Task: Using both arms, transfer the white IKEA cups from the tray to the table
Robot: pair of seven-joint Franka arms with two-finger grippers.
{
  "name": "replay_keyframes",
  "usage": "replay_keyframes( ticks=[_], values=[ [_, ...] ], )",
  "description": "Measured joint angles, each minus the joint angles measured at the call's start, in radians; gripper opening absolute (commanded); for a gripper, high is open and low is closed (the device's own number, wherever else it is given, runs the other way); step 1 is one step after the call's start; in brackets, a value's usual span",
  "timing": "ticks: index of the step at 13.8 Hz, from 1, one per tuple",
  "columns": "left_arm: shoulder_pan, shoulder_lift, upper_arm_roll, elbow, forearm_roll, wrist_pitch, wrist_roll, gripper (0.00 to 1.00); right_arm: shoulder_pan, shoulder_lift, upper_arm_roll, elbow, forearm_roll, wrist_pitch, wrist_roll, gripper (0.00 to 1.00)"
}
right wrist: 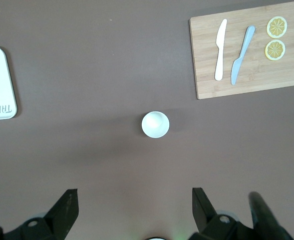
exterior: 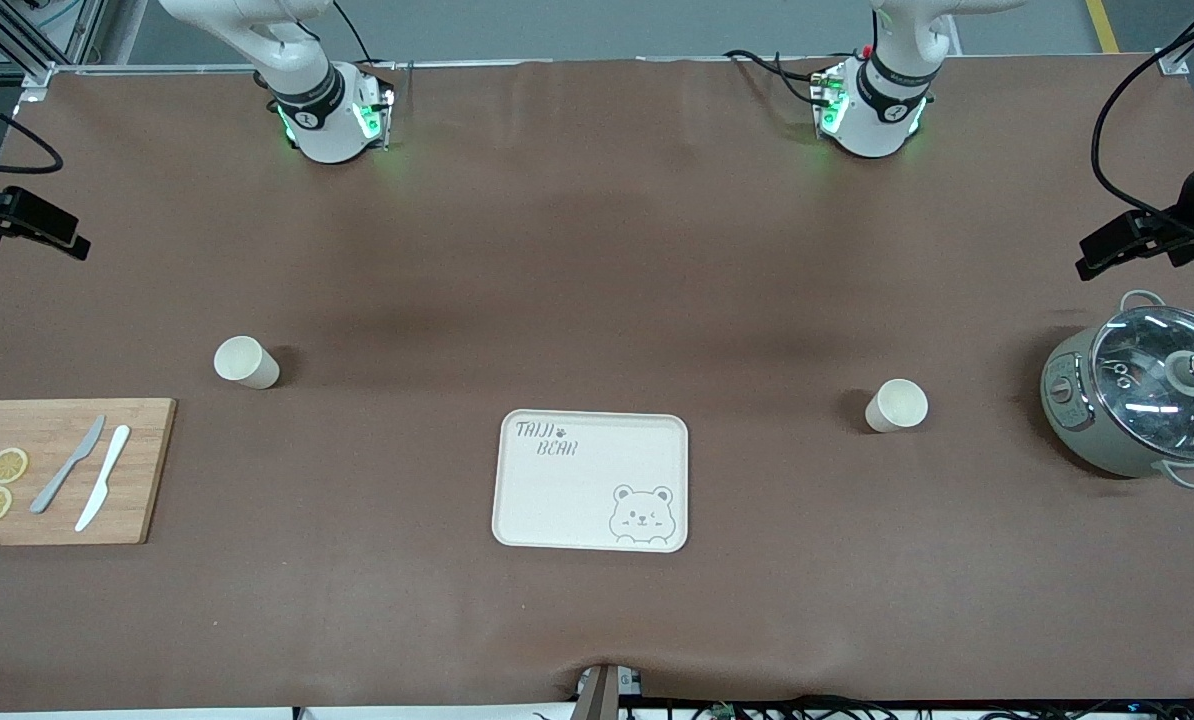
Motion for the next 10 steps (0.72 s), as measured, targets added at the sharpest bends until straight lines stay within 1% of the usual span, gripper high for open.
replay_keyframes(
  ticks=[5,6,8,10],
  values=[
    [-0.007,0.0,-0.001,0.0,0.0,0.0,0.0,1.0,-0.002,0.0,0.002,0.0,0.0,0.0,0.0,1.0],
    [-0.014,0.0,-0.004,0.0,-0.001,0.001,0.0,1.0,-0.01,0.0,0.011,0.0,0.0,0.0,0.0,1.0],
    [-0.037,0.002,-0.024,0.0,-0.002,0.001,0.0,1.0,-0.042,0.0,0.054,0.0,0.0,0.0,0.0,1.0],
    [-0.052,0.003,-0.055,0.0,-0.002,0.001,-0.001,1.0,-0.054,0.0,0.071,0.0,0.0,-0.001,0.0,1.0]
  ],
)
